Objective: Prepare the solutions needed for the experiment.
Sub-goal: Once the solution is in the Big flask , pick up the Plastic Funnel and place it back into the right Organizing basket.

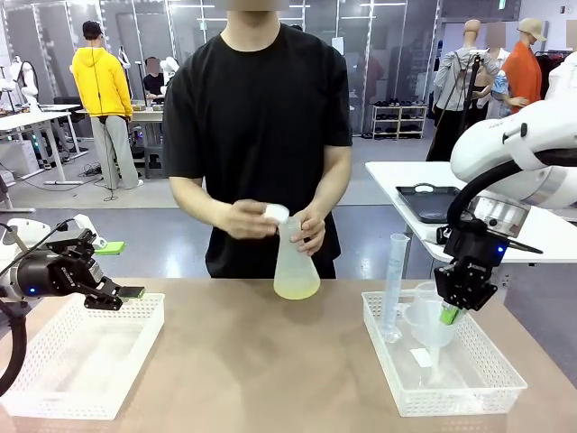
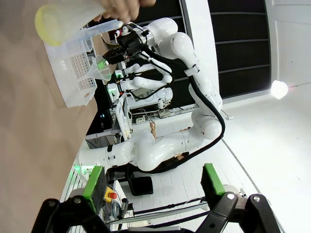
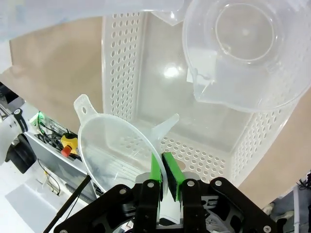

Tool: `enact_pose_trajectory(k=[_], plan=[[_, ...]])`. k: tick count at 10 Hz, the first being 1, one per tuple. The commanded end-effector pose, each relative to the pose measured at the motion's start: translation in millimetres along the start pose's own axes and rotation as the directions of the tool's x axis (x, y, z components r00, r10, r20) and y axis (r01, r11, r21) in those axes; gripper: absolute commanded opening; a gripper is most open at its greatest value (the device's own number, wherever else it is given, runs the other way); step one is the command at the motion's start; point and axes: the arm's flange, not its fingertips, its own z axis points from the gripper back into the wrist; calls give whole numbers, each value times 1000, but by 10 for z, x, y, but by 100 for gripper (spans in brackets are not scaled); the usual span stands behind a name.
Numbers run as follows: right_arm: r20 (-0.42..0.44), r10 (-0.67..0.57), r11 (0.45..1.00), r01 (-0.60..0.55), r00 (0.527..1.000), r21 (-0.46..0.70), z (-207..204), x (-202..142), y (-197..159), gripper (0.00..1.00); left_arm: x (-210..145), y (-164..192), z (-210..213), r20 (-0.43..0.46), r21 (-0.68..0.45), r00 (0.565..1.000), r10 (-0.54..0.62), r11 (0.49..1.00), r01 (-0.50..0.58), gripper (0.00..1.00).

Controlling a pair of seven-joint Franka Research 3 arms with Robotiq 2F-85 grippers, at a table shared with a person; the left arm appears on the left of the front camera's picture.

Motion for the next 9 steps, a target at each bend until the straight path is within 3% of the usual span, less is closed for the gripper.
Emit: enact_pose_trajectory(k=[1,2,6,9], plan=[[12,-40,999,40,999,-29,-84,30,21,6,12,-30,-7,4,-15,1000,-6,1000,6,100],[26,-39,998,40,999,-48,-92,52,17,6,12,-30,-7,4,-15,1000,-6,1000,6,100],[25,-39,998,40,999,-44,-116,110,42,45,12,-30,-7,4,-15,1000,-6,1000,6,100],[25,-58,997,59,998,-44,-131,106,43,45,12,-30,-7,4,-15,1000,-6,1000,6,100]])
